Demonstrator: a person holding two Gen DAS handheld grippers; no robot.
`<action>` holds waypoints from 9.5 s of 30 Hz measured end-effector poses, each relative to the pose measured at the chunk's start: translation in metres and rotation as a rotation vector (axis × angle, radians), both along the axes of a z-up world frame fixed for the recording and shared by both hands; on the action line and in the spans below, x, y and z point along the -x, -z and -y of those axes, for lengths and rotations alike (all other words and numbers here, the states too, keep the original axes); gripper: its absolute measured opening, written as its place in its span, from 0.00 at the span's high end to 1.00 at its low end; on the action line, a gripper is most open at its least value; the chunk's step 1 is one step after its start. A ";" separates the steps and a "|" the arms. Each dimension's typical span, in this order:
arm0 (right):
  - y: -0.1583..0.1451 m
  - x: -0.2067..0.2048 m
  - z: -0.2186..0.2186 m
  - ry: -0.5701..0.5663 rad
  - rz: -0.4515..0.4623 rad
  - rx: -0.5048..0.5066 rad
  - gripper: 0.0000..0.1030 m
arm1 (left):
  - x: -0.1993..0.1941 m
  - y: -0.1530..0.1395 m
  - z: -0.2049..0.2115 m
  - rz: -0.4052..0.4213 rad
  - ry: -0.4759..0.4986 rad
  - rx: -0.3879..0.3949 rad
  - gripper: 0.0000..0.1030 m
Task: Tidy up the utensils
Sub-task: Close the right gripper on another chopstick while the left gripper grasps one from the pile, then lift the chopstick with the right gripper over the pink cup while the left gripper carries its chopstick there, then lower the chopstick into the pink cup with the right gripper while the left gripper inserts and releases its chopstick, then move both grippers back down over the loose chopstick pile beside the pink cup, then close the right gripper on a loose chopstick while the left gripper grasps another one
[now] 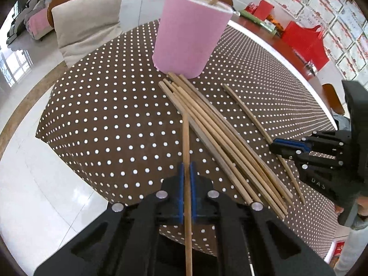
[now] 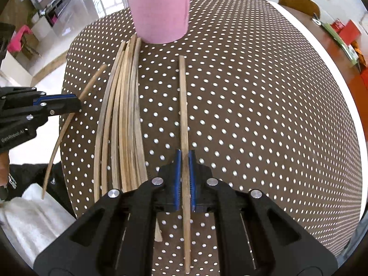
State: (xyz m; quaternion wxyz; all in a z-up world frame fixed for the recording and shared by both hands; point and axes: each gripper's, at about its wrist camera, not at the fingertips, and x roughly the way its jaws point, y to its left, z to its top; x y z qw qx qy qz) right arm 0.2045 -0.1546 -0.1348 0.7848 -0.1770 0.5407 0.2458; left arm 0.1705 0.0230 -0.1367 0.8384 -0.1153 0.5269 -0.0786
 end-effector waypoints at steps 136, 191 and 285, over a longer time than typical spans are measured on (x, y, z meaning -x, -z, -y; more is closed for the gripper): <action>-0.150 -0.094 -0.029 0.254 0.707 -0.751 0.94 | -0.133 -0.172 -0.013 0.738 0.028 0.018 0.93; -0.033 0.008 0.050 0.318 0.256 -0.335 0.44 | -0.032 0.008 0.035 -0.016 0.009 -0.126 0.56; -0.012 -0.053 0.066 0.240 -0.089 -0.061 0.85 | -0.093 0.003 0.123 -0.128 0.313 -0.138 0.89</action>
